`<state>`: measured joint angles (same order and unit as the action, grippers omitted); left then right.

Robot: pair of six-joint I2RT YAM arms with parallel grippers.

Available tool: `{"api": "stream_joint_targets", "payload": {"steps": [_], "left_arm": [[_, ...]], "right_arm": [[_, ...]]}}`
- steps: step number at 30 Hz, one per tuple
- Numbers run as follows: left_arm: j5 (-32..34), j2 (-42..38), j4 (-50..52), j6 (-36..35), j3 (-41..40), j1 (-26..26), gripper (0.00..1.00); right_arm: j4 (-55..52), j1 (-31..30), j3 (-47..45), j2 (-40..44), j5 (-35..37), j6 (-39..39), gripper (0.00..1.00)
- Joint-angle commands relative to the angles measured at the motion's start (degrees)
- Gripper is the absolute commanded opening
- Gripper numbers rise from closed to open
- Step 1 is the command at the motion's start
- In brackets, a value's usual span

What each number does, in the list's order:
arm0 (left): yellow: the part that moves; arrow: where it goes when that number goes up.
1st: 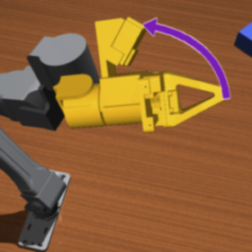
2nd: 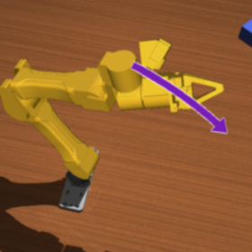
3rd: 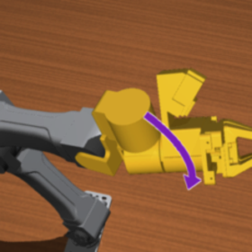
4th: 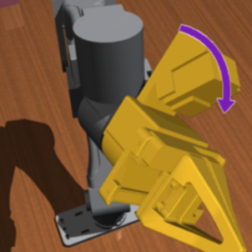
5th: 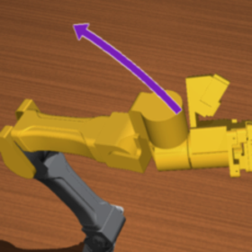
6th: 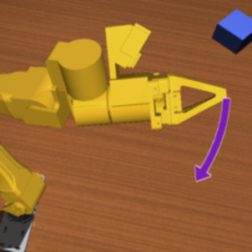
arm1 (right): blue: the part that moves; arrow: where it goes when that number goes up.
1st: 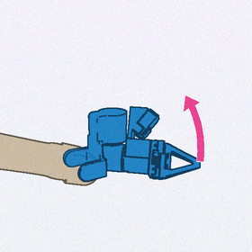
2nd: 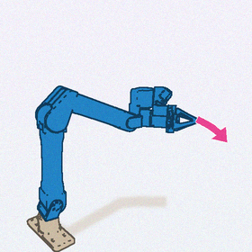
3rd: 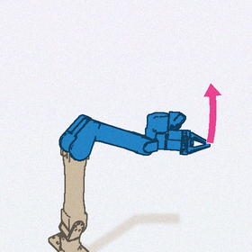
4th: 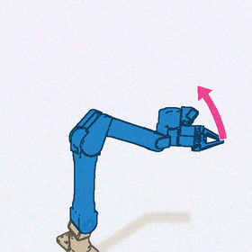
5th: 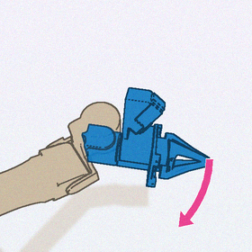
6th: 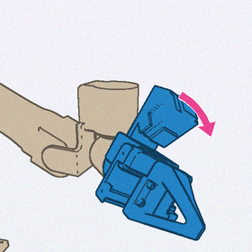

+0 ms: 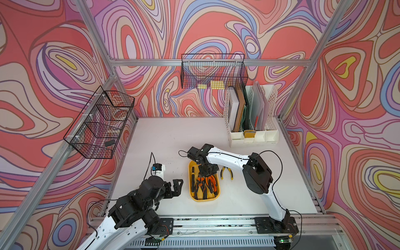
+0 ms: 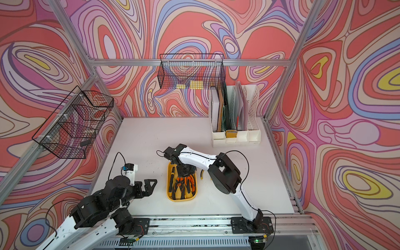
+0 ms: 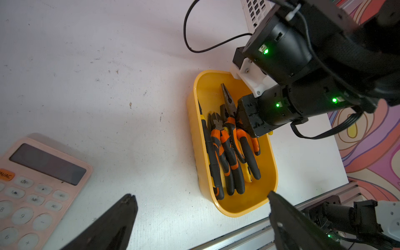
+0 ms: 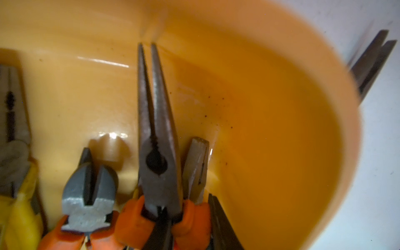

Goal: Take the pliers out of the storage box
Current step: Pick up the pliers from the storage box.

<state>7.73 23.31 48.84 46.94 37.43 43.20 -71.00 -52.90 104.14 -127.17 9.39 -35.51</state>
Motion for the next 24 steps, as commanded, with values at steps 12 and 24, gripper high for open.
{"api": "stream_joint_targets", "payload": {"steps": [12,24], "left_arm": [[0.79,0.59,1.31,-0.18,1.51,0.36,1.0],[0.79,0.97,1.06,-0.1,1.71,0.39,1.0]], "right_arm": [[4.22,0.97,-1.42,5.99,-0.42,-1.13,0.14],[8.86,1.51,-4.87,13.5,-2.05,-1.3,0.11]]}}
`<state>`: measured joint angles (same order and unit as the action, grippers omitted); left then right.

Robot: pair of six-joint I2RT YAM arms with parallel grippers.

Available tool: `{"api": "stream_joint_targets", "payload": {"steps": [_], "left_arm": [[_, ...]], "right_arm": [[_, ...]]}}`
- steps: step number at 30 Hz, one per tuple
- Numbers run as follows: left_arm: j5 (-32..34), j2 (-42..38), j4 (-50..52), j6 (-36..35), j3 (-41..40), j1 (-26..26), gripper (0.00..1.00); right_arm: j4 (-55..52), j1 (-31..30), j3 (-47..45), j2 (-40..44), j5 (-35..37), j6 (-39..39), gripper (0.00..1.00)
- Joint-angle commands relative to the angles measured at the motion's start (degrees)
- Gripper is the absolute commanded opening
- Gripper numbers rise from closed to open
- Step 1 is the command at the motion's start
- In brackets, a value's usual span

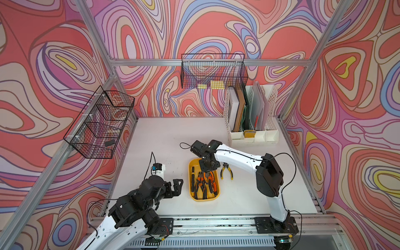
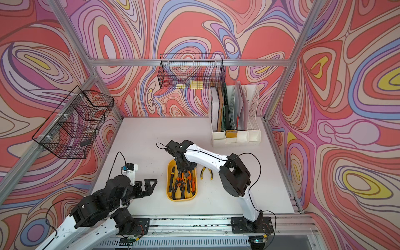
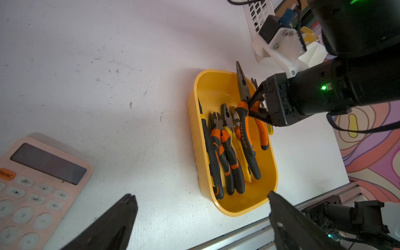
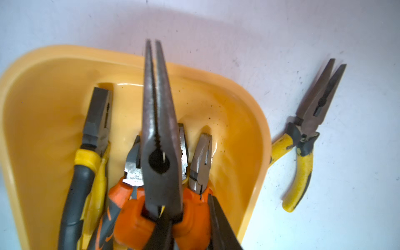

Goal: Take the pliers out of the storage box
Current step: Pick up the pliers from the storage box.

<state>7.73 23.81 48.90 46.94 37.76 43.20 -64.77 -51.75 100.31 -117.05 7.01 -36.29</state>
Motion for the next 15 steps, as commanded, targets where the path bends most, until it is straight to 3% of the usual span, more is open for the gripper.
{"api": "stream_joint_targets", "payload": {"steps": [1,7,15], "left_arm": [[0.8,0.54,1.01,-0.09,1.42,0.38,1.0],[0.76,1.37,1.7,-0.34,2.05,0.36,1.0],[-0.72,4.63,0.36,-0.8,1.55,0.39,1.0]], "right_arm": [[3.18,0.48,-1.4,4.23,-0.14,-0.45,0.11],[2.96,3.45,-2.47,10.21,-1.47,1.79,0.1],[1.27,14.62,-8.93,21.14,-1.25,12.62,0.05]]}}
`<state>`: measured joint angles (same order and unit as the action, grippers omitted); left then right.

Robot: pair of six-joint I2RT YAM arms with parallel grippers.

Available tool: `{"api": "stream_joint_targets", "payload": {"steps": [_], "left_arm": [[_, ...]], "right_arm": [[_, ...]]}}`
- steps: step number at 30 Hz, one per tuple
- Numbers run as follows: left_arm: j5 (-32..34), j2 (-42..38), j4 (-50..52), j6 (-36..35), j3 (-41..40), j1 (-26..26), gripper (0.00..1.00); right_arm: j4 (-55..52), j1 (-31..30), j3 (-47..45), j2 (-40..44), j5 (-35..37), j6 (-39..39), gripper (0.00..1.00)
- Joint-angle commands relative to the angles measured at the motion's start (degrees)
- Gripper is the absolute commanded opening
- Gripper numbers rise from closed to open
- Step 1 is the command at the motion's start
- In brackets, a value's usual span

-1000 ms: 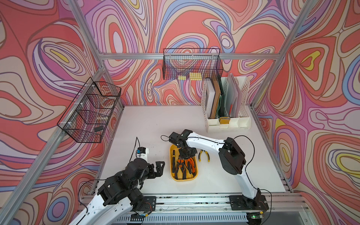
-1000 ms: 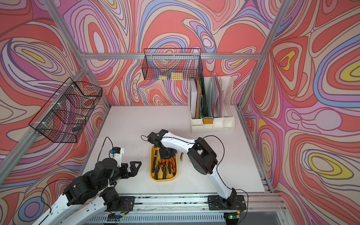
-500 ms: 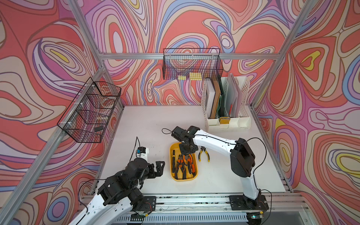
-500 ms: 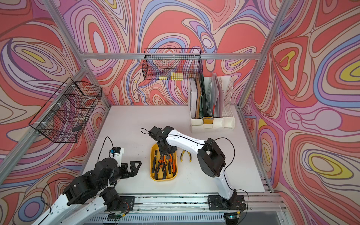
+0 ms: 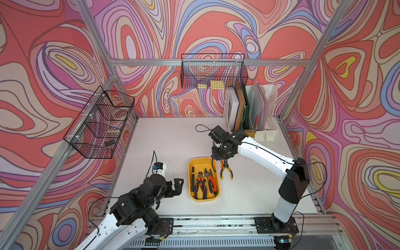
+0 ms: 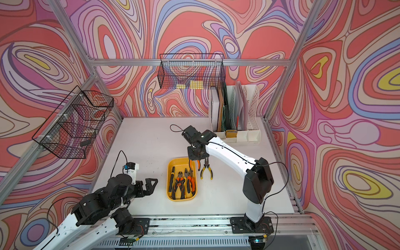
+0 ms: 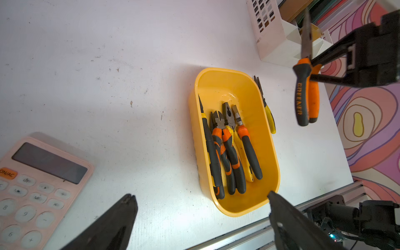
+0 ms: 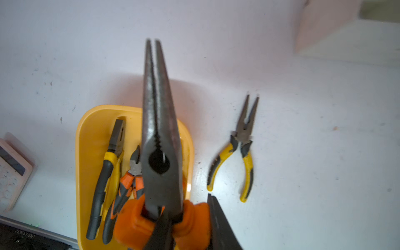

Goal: Take the pliers out of the storage box
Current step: Pick up the pliers from the storage box, then place the pliers at the center of the board.

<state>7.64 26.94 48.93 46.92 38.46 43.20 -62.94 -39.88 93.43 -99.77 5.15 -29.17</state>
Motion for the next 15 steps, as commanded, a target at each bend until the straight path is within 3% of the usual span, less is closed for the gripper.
{"api": "stream_joint_targets", "payload": {"steps": [1,8,15], "left_arm": [[-1.19,2.24,-0.18,-0.77,0.77,0.31,1.0],[-3.59,7.8,-2.86,-2.06,1.82,0.36,1.0],[-4.36,11.2,-3.59,-3.41,3.55,0.31,1.0]], "right_arm": [[-0.65,4.34,-3.16,5.01,0.4,7.1,0.04],[0.68,11.28,-10.91,7.95,1.04,15.05,0.0],[9.56,14.13,-20.52,6.98,-1.63,14.67,0.0]]}}
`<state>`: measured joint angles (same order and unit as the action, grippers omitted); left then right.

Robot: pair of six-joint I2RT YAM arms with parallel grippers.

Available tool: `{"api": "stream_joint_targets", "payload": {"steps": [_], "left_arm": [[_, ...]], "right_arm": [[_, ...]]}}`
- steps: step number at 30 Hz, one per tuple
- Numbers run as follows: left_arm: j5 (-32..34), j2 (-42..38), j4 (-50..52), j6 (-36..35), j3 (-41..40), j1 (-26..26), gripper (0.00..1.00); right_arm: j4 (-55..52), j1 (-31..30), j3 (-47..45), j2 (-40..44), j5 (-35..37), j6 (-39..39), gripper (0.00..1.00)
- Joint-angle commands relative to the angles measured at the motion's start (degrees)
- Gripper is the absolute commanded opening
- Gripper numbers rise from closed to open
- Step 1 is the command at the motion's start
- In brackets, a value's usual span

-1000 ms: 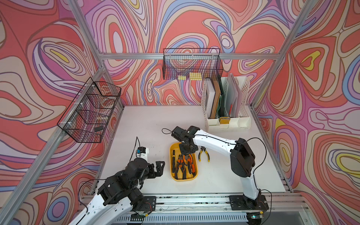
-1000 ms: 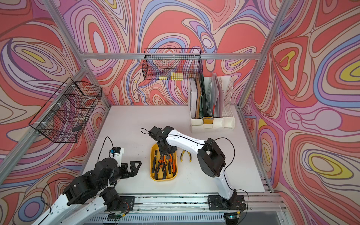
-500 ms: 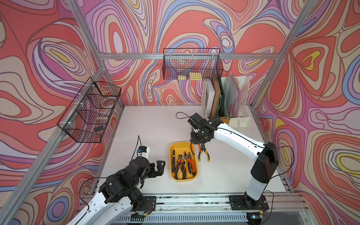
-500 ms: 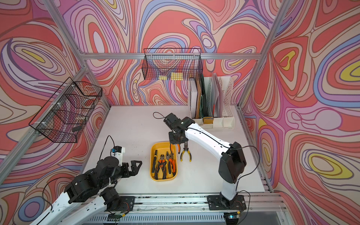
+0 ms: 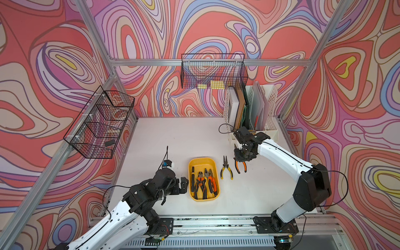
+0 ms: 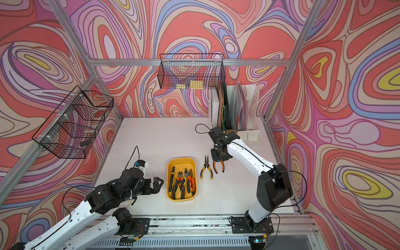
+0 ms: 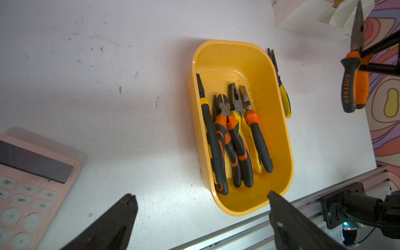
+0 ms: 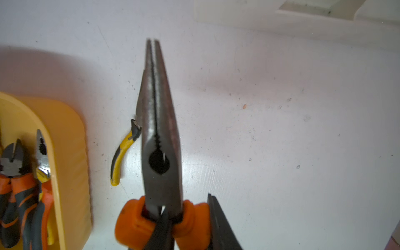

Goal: Take the pliers out of the storage box
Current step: Place the pliers at the center of the board.

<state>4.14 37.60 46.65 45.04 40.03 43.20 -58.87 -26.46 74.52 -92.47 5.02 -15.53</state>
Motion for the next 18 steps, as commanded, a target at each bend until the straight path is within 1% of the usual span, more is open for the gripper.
{"api": "stream_joint_targets", "payload": {"steps": [1,9,18], "left_arm": [[-0.89,0.74,-1.28,-1.62,2.13,0.39,1.0],[-0.94,1.07,-1.82,-1.97,2.24,0.31,1.0],[-0.96,1.59,-1.74,-1.88,1.68,0.33,1.0]], "right_arm": [[6.11,0.83,-2.17,-0.8,-1.49,0.94,0.0],[9.92,1.4,-4.58,-5.97,-1.35,1.2,0.0],[11.67,2.68,-6.46,-9.5,0.34,1.38,0.01]]}}
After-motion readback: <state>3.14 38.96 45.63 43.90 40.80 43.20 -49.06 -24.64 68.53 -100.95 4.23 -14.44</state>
